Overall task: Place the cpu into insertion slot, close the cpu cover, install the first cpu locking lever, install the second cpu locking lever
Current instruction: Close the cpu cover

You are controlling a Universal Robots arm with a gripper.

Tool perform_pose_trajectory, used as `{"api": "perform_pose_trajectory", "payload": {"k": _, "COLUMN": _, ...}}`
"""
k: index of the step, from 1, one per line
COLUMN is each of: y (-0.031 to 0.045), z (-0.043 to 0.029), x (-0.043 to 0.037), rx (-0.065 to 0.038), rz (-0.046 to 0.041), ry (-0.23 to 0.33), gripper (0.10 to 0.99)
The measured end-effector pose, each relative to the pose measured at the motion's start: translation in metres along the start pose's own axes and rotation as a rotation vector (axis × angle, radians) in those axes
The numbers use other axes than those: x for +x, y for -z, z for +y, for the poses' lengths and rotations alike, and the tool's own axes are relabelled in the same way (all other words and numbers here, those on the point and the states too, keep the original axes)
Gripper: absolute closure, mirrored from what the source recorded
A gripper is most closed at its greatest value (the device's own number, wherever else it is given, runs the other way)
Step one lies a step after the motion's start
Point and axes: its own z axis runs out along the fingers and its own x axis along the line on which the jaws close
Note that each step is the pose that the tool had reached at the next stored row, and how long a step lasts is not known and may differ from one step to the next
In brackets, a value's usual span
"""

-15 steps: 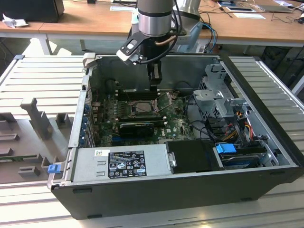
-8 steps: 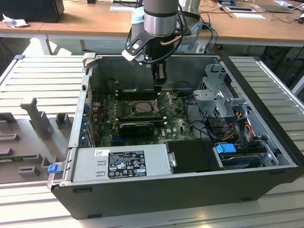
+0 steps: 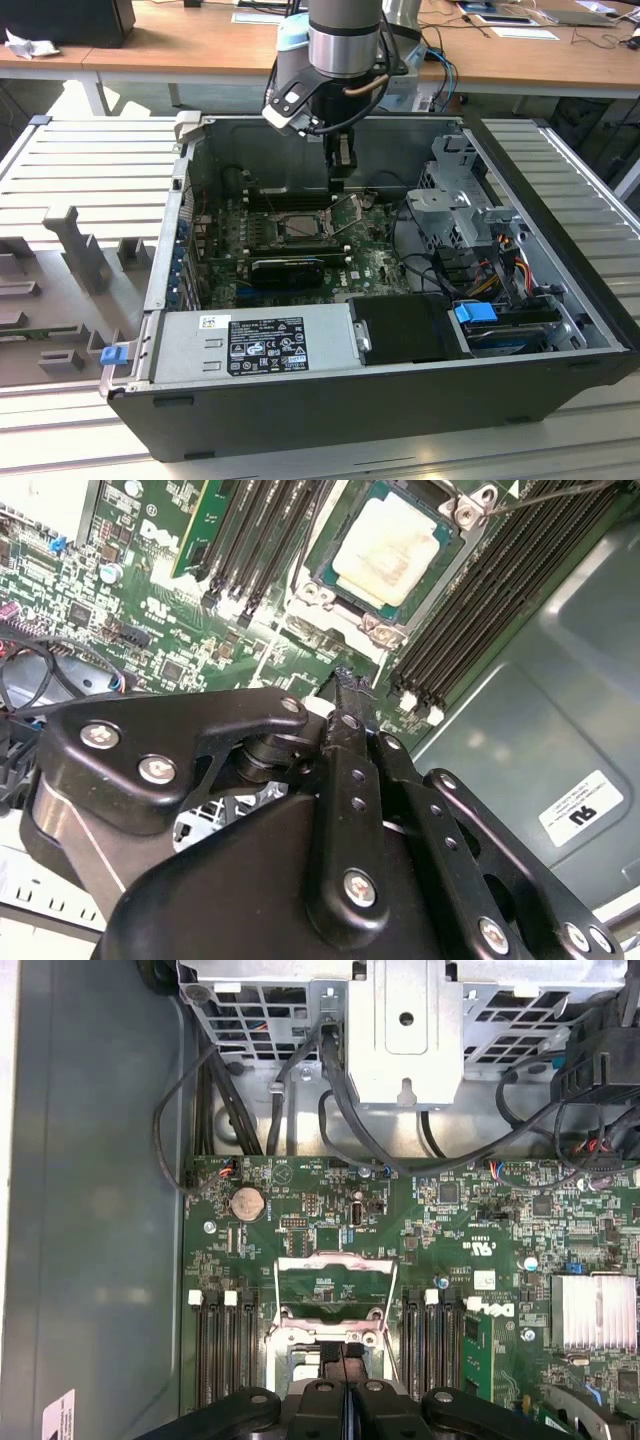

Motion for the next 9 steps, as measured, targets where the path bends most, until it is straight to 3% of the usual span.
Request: {"api": "perform_pose_trajectory", "payload": {"k": 9, "y": -0.0005, "z": 0.0080, "x": 0.0000, "rx": 0.000, "rz": -0.0001, "ry": 0.000, "gripper": 0.980}}
